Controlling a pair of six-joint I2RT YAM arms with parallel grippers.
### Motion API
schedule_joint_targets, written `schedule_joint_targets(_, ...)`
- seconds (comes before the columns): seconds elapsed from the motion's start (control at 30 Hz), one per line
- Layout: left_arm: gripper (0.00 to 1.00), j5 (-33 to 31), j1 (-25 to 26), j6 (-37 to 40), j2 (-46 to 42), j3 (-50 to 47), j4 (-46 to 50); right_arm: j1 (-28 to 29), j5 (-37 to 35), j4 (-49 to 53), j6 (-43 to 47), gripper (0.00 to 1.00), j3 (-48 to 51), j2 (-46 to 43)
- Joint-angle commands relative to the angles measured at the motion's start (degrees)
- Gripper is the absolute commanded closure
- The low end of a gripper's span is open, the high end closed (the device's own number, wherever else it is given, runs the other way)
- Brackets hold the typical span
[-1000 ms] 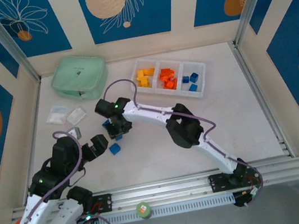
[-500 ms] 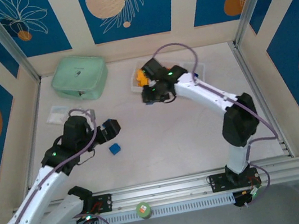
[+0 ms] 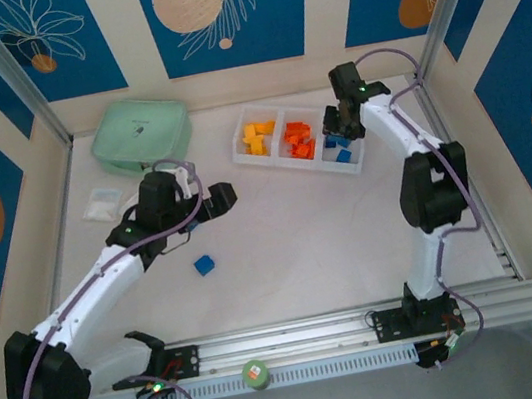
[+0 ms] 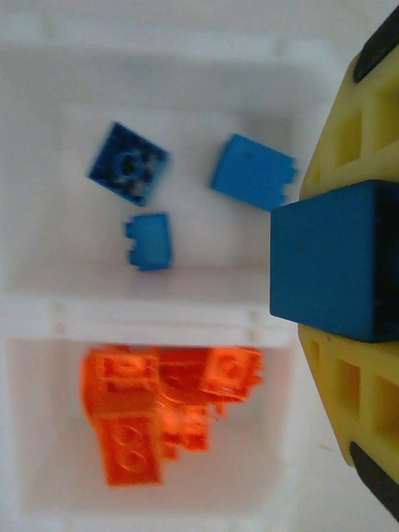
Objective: Sort the legos into containers by color
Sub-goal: Place the lego in the container, then pick up the lego from the center of the table.
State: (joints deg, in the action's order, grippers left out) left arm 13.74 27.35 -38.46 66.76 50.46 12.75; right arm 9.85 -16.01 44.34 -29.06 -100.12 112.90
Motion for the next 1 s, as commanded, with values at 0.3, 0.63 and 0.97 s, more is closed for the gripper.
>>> schedule_joint_targets(0.3, 0.01, -0.61, -0.94, 4.56, 1.03, 4.66, -0.26, -0.73, -2.48, 4.68, 2.96, 0.41, -17.56, 11.77)
schedule_joint_targets(0.63, 0.01, -2.42, -1.51, 5.4, -5.0, 3.24, 4.54, 10.53, -0.05, 2.67, -0.38, 0.3, -2.21, -1.5)
schedule_joint_targets(0.97, 0.01, -7.62, -1.78, 5.27, -15.15, 0.19, 15.81, 27.45, 3.13, 4.54, -4.63, 0.24, -0.38, -1.41)
